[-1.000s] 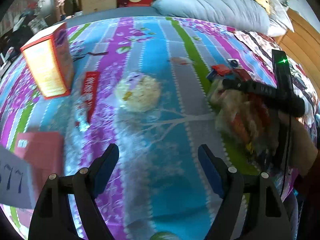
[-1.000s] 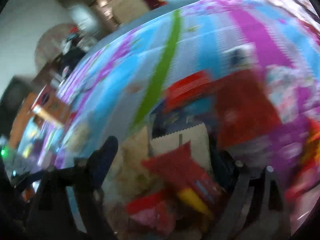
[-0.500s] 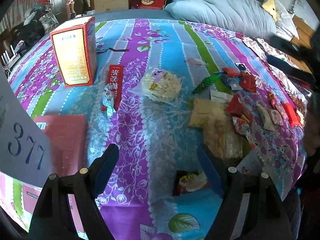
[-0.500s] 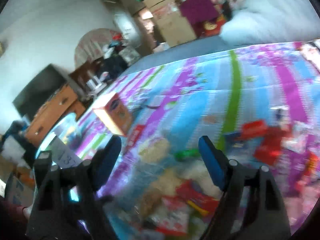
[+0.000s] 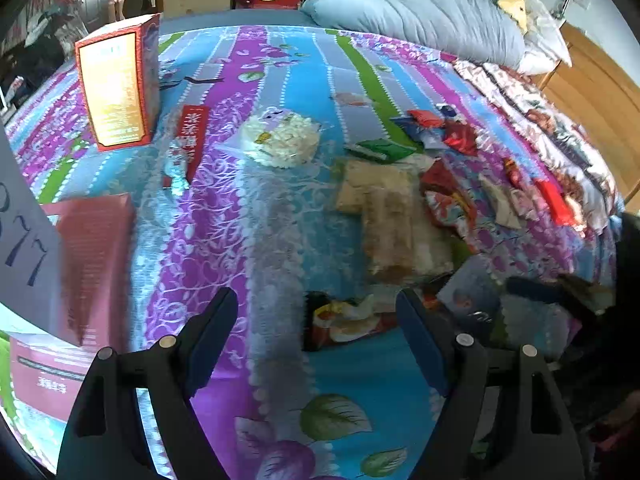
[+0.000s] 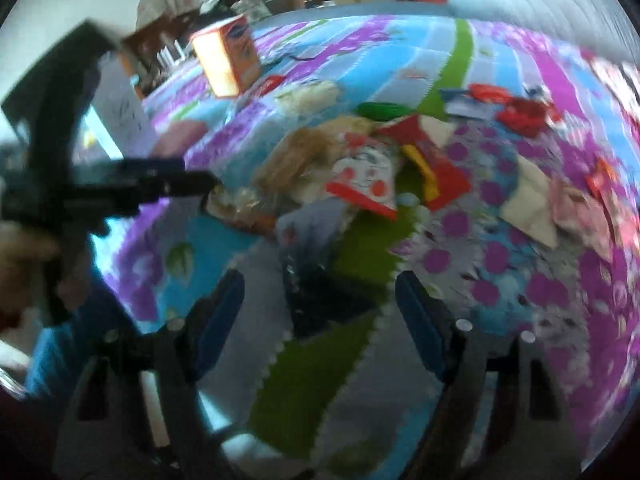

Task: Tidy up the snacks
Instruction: 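Move both grippers back over the snacks scattered on the bedspread, then grasp the brown biscuit packet with the left gripper while the right grasps a blue-white packet, then carry both held packets over the clear bowl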

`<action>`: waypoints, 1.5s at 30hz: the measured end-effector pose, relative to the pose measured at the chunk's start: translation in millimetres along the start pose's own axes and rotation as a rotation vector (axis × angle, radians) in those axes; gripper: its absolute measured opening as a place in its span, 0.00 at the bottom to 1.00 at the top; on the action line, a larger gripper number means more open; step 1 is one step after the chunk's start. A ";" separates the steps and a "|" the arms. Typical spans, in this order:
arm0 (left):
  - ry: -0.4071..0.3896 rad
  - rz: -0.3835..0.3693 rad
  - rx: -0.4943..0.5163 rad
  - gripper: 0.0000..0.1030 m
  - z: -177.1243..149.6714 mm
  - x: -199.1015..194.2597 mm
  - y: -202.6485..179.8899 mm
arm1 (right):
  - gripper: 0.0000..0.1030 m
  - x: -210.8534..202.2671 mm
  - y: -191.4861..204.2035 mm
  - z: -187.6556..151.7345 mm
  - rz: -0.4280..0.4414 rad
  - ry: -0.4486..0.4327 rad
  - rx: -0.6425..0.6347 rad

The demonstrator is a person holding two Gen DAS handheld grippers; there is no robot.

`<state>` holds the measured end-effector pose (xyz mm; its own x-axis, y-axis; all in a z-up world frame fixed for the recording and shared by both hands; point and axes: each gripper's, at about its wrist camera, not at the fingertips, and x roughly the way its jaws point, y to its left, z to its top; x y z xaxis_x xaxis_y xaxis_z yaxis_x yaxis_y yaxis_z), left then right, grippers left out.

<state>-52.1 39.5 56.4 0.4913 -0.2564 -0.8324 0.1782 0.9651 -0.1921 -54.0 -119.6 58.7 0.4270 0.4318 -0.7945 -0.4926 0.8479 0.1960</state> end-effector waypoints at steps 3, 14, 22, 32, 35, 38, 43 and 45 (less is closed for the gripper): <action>-0.011 -0.039 0.016 0.80 4.9 1.9 -7.7 | 0.70 20.3 1.3 8.7 -0.016 0.019 -0.023; 0.002 -0.129 0.066 0.72 21.5 39.8 -41.2 | 0.26 -36.3 -39.5 -13.3 -0.022 -0.064 0.146; 0.041 -0.129 0.033 0.40 16.0 59.6 -34.1 | 0.26 -41.5 -45.3 -12.7 0.002 -0.082 0.200; -0.146 -0.096 0.080 0.35 38.1 -14.4 -34.0 | 0.26 -68.8 -38.4 19.4 -0.021 -0.168 0.183; -0.212 -0.063 0.071 0.34 52.3 -45.7 -26.3 | 0.26 -80.7 -31.0 44.7 -0.029 -0.200 0.158; -0.267 -0.025 0.034 0.34 66.2 -78.8 -10.5 | 0.26 -89.7 -19.5 76.4 -0.034 -0.227 0.128; -0.336 0.055 -0.013 0.34 84.0 -129.5 20.2 | 0.26 -97.7 9.9 119.1 -0.029 -0.260 0.067; -0.355 0.089 -0.024 0.34 87.9 -144.9 31.0 | 0.26 -100.9 22.9 134.0 -0.021 -0.276 0.042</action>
<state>-42.8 101.9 216.7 0.7700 -0.1699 -0.6150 0.1035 0.9844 -0.1424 -6.7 -102.5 220.4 0.6300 0.4769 -0.6130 -0.4519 0.8670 0.2100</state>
